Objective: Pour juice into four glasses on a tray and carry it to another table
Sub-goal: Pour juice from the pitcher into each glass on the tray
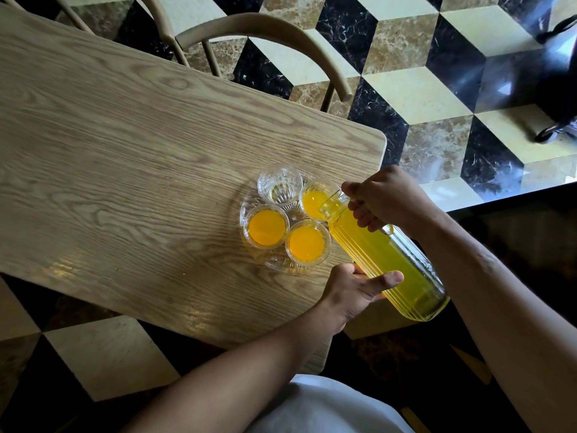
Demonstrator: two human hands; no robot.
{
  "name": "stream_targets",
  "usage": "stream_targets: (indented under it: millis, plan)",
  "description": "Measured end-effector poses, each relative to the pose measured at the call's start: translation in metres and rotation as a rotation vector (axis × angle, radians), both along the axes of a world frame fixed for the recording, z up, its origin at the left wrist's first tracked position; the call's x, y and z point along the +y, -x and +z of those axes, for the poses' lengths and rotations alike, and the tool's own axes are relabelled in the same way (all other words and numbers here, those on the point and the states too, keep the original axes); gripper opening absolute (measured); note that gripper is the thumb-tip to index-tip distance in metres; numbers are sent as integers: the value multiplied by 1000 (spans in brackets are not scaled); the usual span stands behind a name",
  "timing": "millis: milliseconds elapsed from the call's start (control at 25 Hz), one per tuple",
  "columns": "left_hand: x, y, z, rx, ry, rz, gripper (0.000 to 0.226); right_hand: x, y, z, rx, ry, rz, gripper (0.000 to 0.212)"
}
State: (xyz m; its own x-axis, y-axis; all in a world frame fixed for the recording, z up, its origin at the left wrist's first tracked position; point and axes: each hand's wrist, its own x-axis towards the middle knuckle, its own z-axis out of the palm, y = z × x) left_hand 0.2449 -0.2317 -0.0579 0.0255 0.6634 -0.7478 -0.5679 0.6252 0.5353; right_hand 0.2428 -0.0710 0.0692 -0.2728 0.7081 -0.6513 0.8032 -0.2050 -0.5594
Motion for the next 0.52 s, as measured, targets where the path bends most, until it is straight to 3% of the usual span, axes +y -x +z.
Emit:
stream_targets:
  millis: [520]
  plan:
    - [-1,2,2,-32,-3,20,58,-2,4,1,-11,-17,13,45]
